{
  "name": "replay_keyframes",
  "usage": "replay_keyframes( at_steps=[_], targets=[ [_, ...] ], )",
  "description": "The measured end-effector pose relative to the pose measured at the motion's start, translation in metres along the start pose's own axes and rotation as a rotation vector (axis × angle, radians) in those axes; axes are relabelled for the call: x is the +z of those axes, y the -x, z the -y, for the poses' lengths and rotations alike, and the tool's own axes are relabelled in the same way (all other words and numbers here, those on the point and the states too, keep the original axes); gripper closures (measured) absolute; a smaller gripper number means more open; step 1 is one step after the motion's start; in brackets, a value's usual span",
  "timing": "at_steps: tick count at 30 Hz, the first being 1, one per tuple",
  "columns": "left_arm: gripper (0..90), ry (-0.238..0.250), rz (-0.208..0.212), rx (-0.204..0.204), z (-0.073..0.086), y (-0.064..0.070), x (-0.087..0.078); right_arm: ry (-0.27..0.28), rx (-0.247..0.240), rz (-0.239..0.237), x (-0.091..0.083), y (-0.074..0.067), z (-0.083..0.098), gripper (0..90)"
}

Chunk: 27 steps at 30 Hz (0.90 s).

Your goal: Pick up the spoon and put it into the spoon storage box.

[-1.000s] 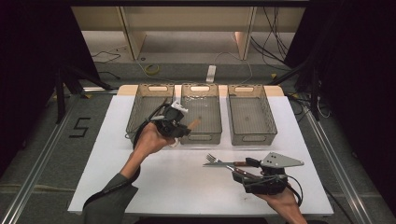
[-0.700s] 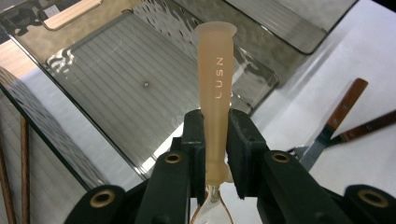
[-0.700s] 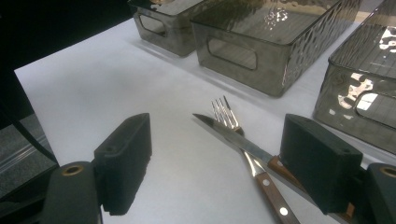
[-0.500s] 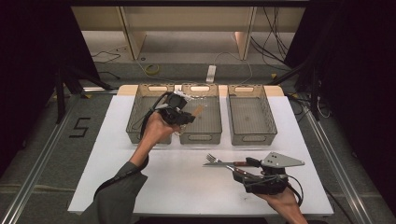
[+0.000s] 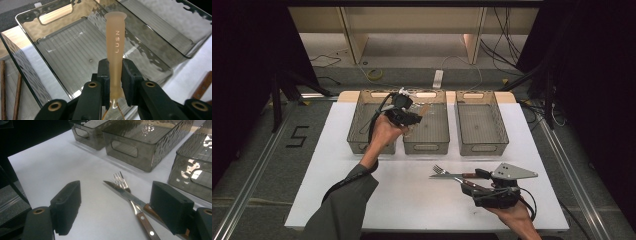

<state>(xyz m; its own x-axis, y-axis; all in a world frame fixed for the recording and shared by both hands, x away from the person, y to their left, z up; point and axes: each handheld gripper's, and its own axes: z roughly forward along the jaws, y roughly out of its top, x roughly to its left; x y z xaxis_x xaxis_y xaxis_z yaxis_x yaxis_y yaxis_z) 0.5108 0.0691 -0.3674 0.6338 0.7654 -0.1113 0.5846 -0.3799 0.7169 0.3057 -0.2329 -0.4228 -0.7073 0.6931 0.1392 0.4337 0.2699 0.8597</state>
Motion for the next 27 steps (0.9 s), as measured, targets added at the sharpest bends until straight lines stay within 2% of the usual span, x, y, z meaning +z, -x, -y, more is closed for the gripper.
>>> replay_keyframes(
  at_steps=[11,27],
  targets=[
    [77.2,-0.005,-0.015,-0.019,0.001,-0.006,0.016,-0.005,-0.003,-0.001,0.001,-0.001,0.000,25.7],
    [76.9,-0.010,-0.033,-0.047,0.006,-0.012,0.028,-0.005,-0.008,-0.003,0.001,-0.001,0.000,25.7]
  ],
)
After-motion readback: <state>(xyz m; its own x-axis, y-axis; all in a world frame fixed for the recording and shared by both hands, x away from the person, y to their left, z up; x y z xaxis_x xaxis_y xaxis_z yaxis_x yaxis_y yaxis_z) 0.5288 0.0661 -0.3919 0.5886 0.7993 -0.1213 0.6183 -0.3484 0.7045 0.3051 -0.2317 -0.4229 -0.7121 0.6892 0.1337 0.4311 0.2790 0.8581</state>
